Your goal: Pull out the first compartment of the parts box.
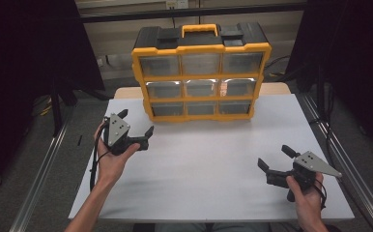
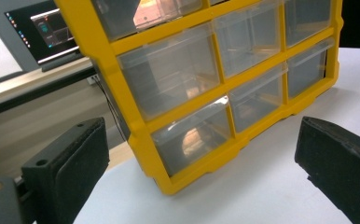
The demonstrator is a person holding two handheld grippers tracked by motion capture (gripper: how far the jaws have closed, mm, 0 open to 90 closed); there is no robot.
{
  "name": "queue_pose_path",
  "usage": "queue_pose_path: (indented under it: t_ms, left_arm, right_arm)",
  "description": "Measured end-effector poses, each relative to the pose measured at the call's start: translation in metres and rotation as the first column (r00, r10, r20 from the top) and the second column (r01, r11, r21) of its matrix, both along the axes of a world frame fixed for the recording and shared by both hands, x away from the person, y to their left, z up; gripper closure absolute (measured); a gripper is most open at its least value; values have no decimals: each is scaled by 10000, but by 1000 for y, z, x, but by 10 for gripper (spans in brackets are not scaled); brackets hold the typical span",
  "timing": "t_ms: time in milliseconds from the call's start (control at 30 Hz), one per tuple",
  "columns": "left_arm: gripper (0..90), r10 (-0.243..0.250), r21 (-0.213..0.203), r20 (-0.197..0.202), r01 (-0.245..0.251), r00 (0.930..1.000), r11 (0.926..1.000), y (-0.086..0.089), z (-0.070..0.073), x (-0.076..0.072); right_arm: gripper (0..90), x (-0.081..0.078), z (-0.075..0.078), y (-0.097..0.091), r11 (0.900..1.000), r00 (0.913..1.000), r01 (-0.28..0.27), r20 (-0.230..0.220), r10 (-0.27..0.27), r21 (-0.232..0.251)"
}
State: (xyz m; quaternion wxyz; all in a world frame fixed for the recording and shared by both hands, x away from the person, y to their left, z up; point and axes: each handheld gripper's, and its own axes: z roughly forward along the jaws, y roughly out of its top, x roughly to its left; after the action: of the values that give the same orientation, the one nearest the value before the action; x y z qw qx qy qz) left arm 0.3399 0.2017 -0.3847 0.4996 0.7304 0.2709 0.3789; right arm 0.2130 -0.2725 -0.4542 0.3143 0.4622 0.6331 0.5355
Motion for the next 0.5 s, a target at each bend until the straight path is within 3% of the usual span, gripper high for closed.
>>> queue_pose_path:
  t_ms: [200, 500]
  left_arm:
    - [28, -139, 638, 791, 89, 9968, 9979, -8, 12, 12]
    - [17, -335, 1435, 1864, 65, 9819, 9896, -20, 35, 26]
  right_arm:
    - [14, 0, 0, 0, 10000, 10000, -5, -8, 5, 18]
    - [14, 0, 0, 0, 10000, 10000, -4, -26, 4, 8]
